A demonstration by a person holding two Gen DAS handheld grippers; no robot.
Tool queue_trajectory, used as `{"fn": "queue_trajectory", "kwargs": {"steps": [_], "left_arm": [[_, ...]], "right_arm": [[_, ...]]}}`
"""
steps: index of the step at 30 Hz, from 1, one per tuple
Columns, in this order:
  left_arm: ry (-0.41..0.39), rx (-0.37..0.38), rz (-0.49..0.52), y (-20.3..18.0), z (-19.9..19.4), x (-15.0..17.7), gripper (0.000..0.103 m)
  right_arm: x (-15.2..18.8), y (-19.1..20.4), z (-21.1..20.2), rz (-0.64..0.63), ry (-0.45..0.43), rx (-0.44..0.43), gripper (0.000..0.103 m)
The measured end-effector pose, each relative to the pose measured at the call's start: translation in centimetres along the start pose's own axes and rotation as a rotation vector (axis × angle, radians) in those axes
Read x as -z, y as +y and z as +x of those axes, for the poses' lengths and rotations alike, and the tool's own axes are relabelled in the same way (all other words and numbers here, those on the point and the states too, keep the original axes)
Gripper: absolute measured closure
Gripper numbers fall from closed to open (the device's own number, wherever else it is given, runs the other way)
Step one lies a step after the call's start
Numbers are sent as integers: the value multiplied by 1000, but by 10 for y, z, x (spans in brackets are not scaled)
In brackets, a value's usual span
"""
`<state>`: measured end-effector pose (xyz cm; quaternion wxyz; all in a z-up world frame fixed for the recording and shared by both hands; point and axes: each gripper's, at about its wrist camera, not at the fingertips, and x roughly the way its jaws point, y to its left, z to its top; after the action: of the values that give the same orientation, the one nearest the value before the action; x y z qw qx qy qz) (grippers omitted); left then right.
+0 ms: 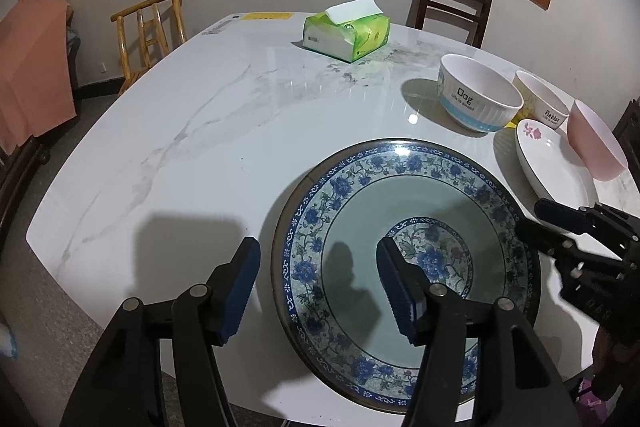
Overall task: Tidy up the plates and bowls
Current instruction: 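Move the right gripper to the pink-flower white plate and grasp its rim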
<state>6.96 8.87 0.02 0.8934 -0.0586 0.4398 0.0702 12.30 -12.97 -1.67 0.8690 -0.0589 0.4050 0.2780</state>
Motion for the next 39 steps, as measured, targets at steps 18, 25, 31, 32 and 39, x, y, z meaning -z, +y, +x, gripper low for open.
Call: {"fn": "queue_trajectory", "kwargs": {"steps": [18, 25, 31, 32, 39], "left_arm": [[61, 228, 102, -89, -12, -9, 39], [87, 292, 124, -144, 5, -48, 33], [170, 303, 102, -171, 43, -69, 33], [183, 309, 94, -174, 49, -72, 33], [236, 278, 50, -184, 82, -76, 33]], "right_arm": [[84, -163, -89, 577, -159, -96, 65], [68, -195, -72, 671, -165, -109, 65], [60, -215, -53, 730, -152, -134, 65], [59, -217, -49, 734, -149, -130, 65], [52, -228, -26, 728, -110, -109, 65]]}}
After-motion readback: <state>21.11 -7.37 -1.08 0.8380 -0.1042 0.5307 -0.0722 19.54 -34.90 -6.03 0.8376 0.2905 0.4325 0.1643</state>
